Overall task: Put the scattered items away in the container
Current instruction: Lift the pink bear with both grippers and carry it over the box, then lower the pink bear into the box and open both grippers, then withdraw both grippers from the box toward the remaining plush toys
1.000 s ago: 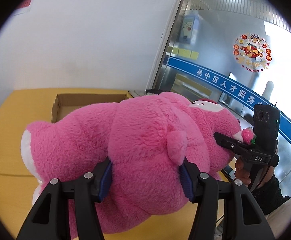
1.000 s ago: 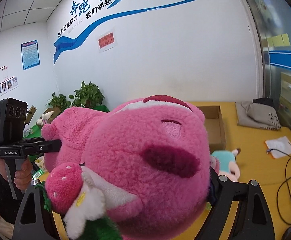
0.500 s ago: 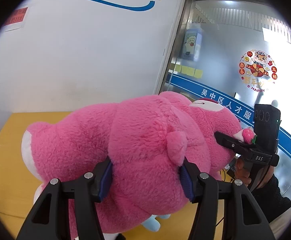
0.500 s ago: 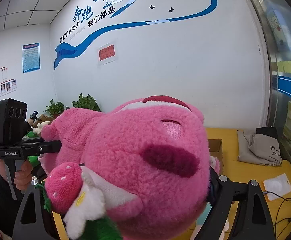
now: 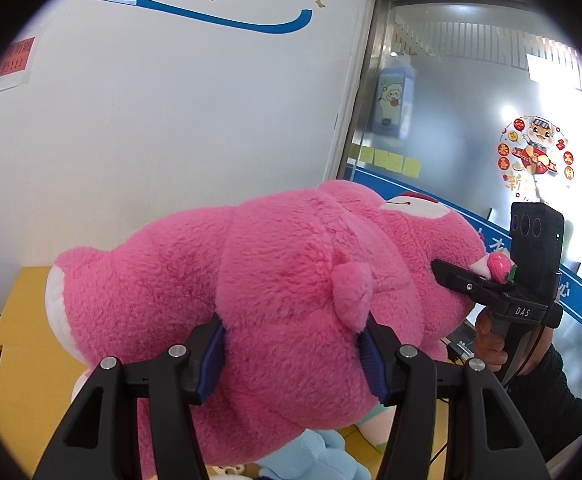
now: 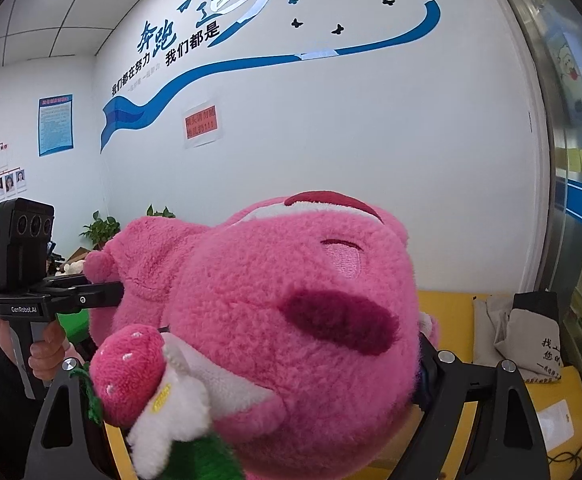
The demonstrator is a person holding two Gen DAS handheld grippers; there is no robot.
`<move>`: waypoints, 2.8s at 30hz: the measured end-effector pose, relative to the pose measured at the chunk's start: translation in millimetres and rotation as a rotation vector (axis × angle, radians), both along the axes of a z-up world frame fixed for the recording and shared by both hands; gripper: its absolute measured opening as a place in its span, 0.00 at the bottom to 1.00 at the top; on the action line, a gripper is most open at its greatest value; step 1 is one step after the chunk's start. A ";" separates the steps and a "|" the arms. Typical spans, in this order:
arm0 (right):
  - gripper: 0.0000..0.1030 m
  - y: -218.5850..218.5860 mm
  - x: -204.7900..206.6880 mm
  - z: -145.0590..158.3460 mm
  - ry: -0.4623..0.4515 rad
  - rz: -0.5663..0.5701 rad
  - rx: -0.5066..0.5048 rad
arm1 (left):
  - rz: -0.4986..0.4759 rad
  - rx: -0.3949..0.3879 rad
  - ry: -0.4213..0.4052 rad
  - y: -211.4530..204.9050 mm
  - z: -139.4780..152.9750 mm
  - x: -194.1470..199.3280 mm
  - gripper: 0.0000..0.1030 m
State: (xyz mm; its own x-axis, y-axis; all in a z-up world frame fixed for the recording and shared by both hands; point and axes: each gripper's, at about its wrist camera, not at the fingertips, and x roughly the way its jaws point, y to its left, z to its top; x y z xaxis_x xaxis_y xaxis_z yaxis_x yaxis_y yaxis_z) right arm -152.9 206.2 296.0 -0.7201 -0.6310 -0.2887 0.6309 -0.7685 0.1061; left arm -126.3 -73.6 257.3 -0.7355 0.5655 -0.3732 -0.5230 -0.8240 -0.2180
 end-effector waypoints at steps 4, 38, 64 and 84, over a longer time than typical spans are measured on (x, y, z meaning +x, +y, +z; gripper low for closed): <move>0.89 -8.7 -34.0 3.8 -0.015 -0.002 0.000 | 0.017 -0.016 -0.010 0.7 2.2 -25.4 0.55; 0.90 -6.2 -372.8 -318.5 -0.571 -0.236 -0.011 | 0.204 -0.150 -0.494 69.4 -285.3 -290.8 0.74; 0.99 11.6 -189.7 -343.6 -0.793 -0.089 0.408 | 0.102 -0.395 -0.698 -9.0 -294.2 -101.2 0.67; 0.98 -76.9 -187.4 -322.6 -0.851 0.033 0.184 | 0.114 -0.537 -0.676 -13.5 -299.2 -60.0 0.66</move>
